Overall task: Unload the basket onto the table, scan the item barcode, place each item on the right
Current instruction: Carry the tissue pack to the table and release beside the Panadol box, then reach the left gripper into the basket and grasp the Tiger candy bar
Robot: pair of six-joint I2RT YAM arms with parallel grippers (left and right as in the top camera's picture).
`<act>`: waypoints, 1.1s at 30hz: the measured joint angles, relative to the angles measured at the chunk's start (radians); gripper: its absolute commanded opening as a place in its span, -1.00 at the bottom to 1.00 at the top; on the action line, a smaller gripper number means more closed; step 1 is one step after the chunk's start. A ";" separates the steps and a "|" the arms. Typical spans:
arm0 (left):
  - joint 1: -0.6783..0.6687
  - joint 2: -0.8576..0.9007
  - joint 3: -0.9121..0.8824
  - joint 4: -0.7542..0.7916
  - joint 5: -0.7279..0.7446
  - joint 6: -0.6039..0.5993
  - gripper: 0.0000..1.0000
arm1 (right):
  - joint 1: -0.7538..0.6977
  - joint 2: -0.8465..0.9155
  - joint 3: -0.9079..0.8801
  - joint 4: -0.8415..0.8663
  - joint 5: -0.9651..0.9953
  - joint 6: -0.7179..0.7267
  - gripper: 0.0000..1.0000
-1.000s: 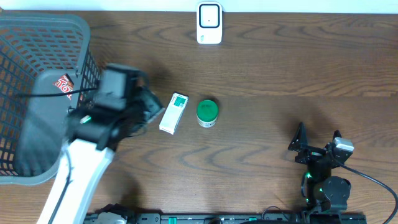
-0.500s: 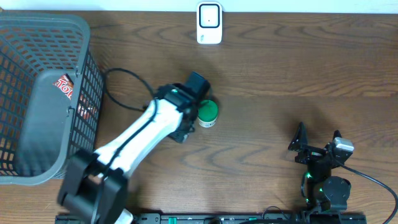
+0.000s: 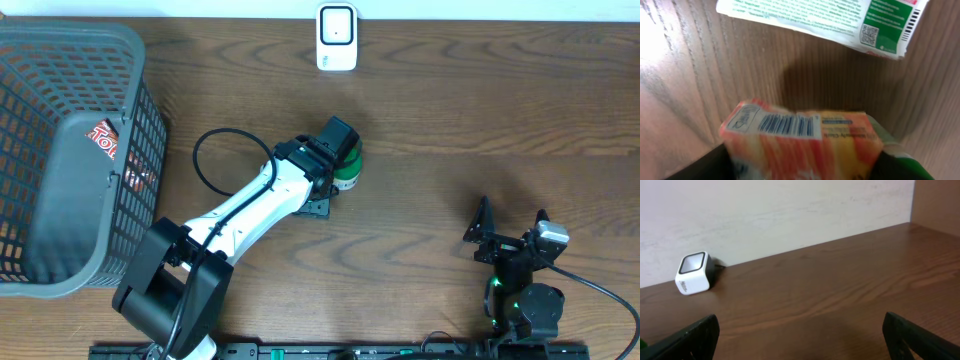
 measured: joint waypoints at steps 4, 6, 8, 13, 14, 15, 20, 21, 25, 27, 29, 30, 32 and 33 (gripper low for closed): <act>0.000 0.000 0.000 -0.042 0.000 0.000 0.80 | 0.000 0.000 0.000 0.000 0.000 0.000 0.99; 0.000 0.000 0.000 -0.053 -0.002 0.000 0.84 | 0.000 0.000 0.000 0.000 0.000 0.000 0.98; 0.000 0.000 0.000 -0.053 -0.004 0.000 0.84 | 0.000 0.000 0.000 0.000 0.000 0.000 0.99; 0.002 -0.001 0.000 -0.047 -0.004 0.000 0.85 | 0.000 0.000 0.000 0.000 0.000 0.000 0.99; 0.006 -0.001 0.000 -0.046 -0.005 0.001 0.91 | 0.000 0.000 0.000 0.000 0.000 0.000 0.99; 0.011 -0.003 0.000 -0.044 -0.004 0.001 0.92 | 0.000 0.000 0.000 0.000 0.000 0.000 0.99; 0.079 -0.086 -0.001 0.008 -0.004 0.146 0.96 | 0.000 0.000 0.000 0.000 0.000 0.000 0.98; 0.101 -0.125 -0.001 0.028 -0.005 0.206 0.96 | 0.000 0.000 0.000 0.000 0.000 0.000 0.99; 0.198 -0.332 0.003 0.175 -0.013 0.595 0.96 | 0.000 0.000 0.000 0.000 0.000 0.000 0.99; 0.264 -0.494 0.023 0.190 -0.019 0.913 0.96 | 0.000 0.000 0.000 0.000 0.000 0.000 0.99; 0.320 -0.593 0.033 0.177 -0.019 1.083 0.97 | 0.000 0.000 0.000 0.000 0.000 0.000 0.99; 0.376 -0.657 0.043 0.165 -0.024 1.173 0.97 | 0.000 0.000 0.000 0.000 0.000 0.000 0.99; 0.487 -0.743 0.064 0.150 -0.027 1.270 0.98 | 0.000 0.000 0.000 0.000 0.000 0.000 0.99; 0.555 -0.778 0.073 0.145 -0.028 1.305 0.97 | 0.000 0.000 0.000 0.000 0.000 0.000 0.99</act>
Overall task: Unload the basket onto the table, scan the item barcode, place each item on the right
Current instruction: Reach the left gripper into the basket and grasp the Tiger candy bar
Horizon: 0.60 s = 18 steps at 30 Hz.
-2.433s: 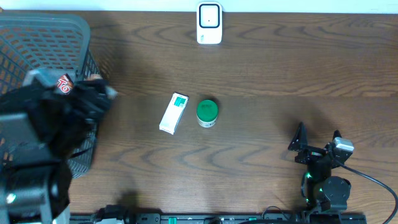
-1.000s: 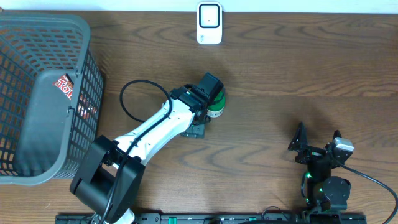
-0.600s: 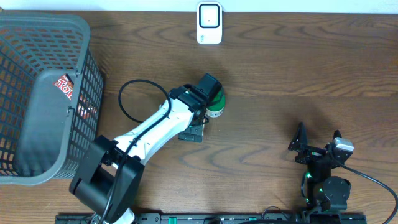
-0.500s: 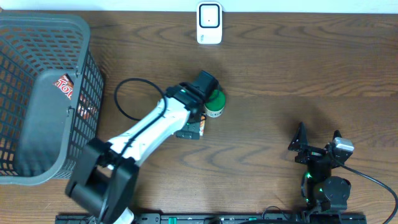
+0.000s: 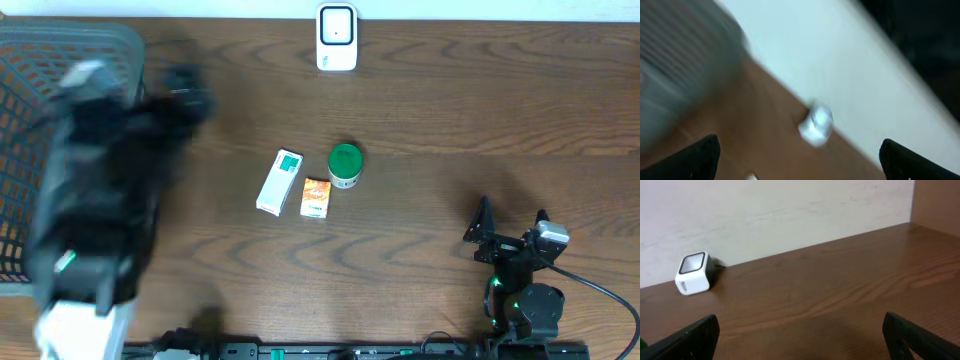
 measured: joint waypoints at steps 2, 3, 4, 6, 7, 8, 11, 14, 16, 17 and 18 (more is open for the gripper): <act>0.130 -0.045 0.012 -0.012 -0.006 0.050 0.98 | 0.000 0.000 0.000 0.000 0.000 0.000 0.99; 0.188 -0.055 0.016 -0.018 -0.007 0.068 0.98 | 0.000 0.000 0.000 0.000 0.000 0.000 0.99; 0.249 -0.055 0.018 -0.026 -0.004 0.082 0.98 | 0.000 0.000 0.000 0.000 0.000 0.000 0.98; 0.375 -0.026 0.018 -0.046 0.013 0.103 0.98 | 0.000 0.000 0.000 0.000 0.000 0.000 0.98; 0.425 0.000 0.018 -0.056 0.027 0.113 0.98 | 0.000 0.000 0.000 0.000 0.000 0.000 0.99; 0.478 0.037 0.018 -0.063 0.041 0.122 0.98 | 0.000 0.000 0.000 0.000 0.000 0.000 0.98; 0.581 0.182 0.018 -0.069 0.089 0.151 0.98 | 0.000 0.000 0.000 0.000 0.000 0.000 0.99; 0.620 0.377 0.016 -0.076 0.119 0.195 0.98 | 0.000 0.000 0.000 0.000 0.000 0.000 0.99; 0.620 0.463 0.016 -0.061 0.132 0.209 0.98 | 0.000 0.000 0.000 0.000 0.000 0.000 0.99; 0.620 0.499 0.016 -0.050 0.137 0.217 0.97 | 0.000 0.000 0.000 0.000 0.000 0.000 0.99; 0.620 0.536 0.015 -0.030 0.140 0.223 0.97 | 0.000 0.000 0.000 0.000 0.000 0.000 0.99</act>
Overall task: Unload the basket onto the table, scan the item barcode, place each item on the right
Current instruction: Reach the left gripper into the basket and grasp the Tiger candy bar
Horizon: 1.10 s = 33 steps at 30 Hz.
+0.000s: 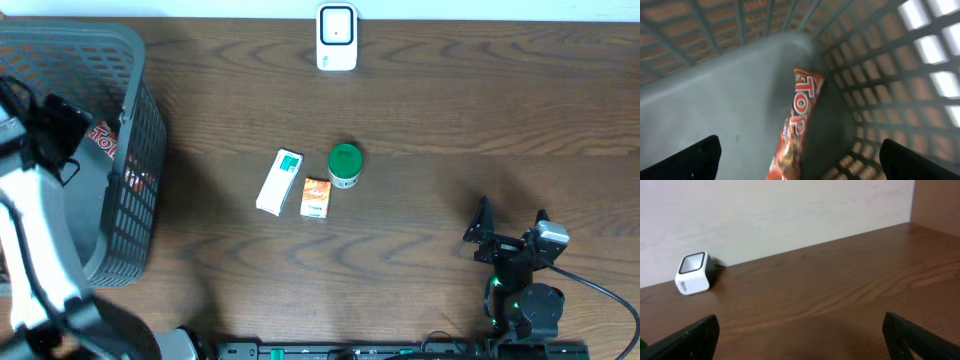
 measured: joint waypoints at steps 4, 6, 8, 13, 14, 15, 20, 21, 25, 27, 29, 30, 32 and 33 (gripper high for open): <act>-0.001 0.127 0.000 0.078 0.006 0.007 0.97 | 0.000 0.000 0.000 0.000 0.000 0.000 0.99; -0.001 0.172 0.000 0.099 0.012 0.008 0.97 | 0.000 0.000 0.000 0.000 0.000 0.000 0.99; -0.004 0.215 0.000 0.137 0.022 0.024 0.97 | 0.000 0.000 0.000 0.000 0.000 0.000 0.99; -0.043 0.262 0.000 0.171 0.027 0.060 0.97 | 0.000 0.000 0.000 0.000 0.000 0.000 0.99; -0.055 0.272 0.000 0.174 0.027 0.062 0.97 | 0.000 0.000 0.000 0.000 0.000 0.000 0.99; -0.065 0.282 0.000 0.175 0.027 0.064 0.97 | 0.000 0.000 0.000 0.000 0.000 0.000 0.99; -0.088 0.336 0.000 0.161 0.018 0.062 0.97 | 0.000 0.000 0.000 0.000 0.000 0.000 0.98; -0.088 0.349 0.000 0.155 0.015 0.059 0.97 | 0.000 0.000 0.000 0.000 0.000 0.000 0.98; -0.087 0.405 0.000 0.146 0.004 0.048 0.95 | 0.000 0.000 0.000 0.000 0.000 0.000 0.99; -0.088 0.406 0.001 0.148 0.000 0.047 0.63 | 0.000 0.000 0.000 0.000 0.000 0.000 0.99; -0.088 0.411 0.002 0.147 -0.010 0.043 0.12 | 0.000 0.000 0.000 0.000 0.000 0.000 0.99; -0.087 0.415 0.002 0.145 -0.013 0.051 -0.10 | 0.000 0.000 0.000 0.000 0.000 0.000 0.99; -0.084 0.423 0.007 0.137 -0.026 0.046 -0.53 | 0.000 0.000 0.000 0.000 0.000 0.000 0.99; -0.082 0.426 0.008 0.133 -0.030 0.048 -0.82 | 0.000 0.000 0.000 0.000 0.000 0.000 0.99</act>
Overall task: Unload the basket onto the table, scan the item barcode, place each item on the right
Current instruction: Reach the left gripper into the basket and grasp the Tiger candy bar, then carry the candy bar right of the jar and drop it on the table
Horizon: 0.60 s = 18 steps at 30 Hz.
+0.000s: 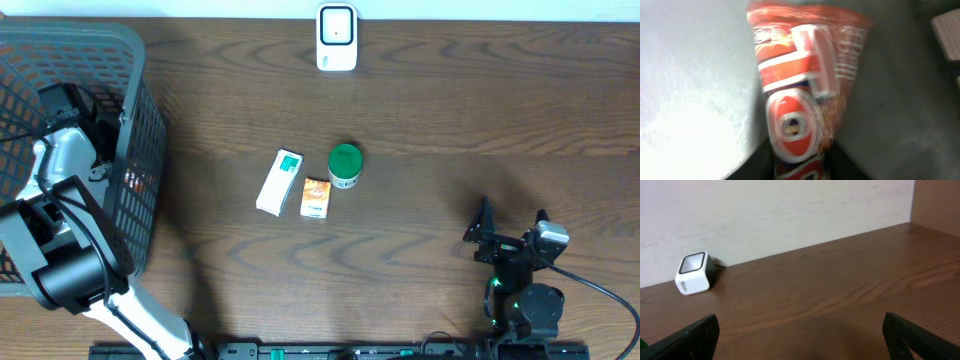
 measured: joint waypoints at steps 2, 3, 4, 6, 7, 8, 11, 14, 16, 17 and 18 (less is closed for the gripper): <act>0.002 0.002 0.007 -0.005 0.000 -0.006 -0.85 | 0.000 0.000 0.000 0.000 0.000 0.000 0.99; 0.002 0.001 0.009 -0.011 0.001 -0.004 -0.85 | 0.000 0.000 0.000 0.000 0.000 0.000 0.98; 0.002 -0.001 0.012 -0.018 0.002 -0.005 -0.85 | 0.000 0.000 0.000 0.000 0.000 0.000 0.98; 0.002 -0.010 0.012 -0.039 0.005 -0.005 -0.85 | 0.000 0.000 0.000 0.000 0.000 0.000 0.98; 0.004 -0.017 0.011 -0.061 0.006 -0.005 -0.85 | 0.000 0.000 0.000 0.000 0.000 0.000 0.98; 0.007 -0.026 0.011 -0.084 0.010 -0.005 -0.85 | 0.000 0.000 0.000 0.000 0.000 0.000 0.98; 0.029 -0.087 0.010 -0.161 0.020 -0.005 -0.85 | 0.000 0.000 0.000 0.000 0.000 0.000 0.98; 0.071 -0.238 0.018 -0.224 0.026 -0.005 -0.86 | 0.000 0.000 0.000 0.000 0.000 0.000 0.98; 0.108 -0.380 0.047 -0.250 0.027 -0.007 -0.85 | 0.000 0.000 0.000 0.000 0.000 0.000 0.99; 0.129 -0.462 0.069 -0.249 0.026 -0.010 -0.86 | 0.000 0.000 0.000 0.000 -0.001 0.000 0.99; 0.146 -0.537 0.089 -0.244 0.027 -0.015 -0.86 | 0.000 0.000 0.000 0.000 0.000 0.000 0.98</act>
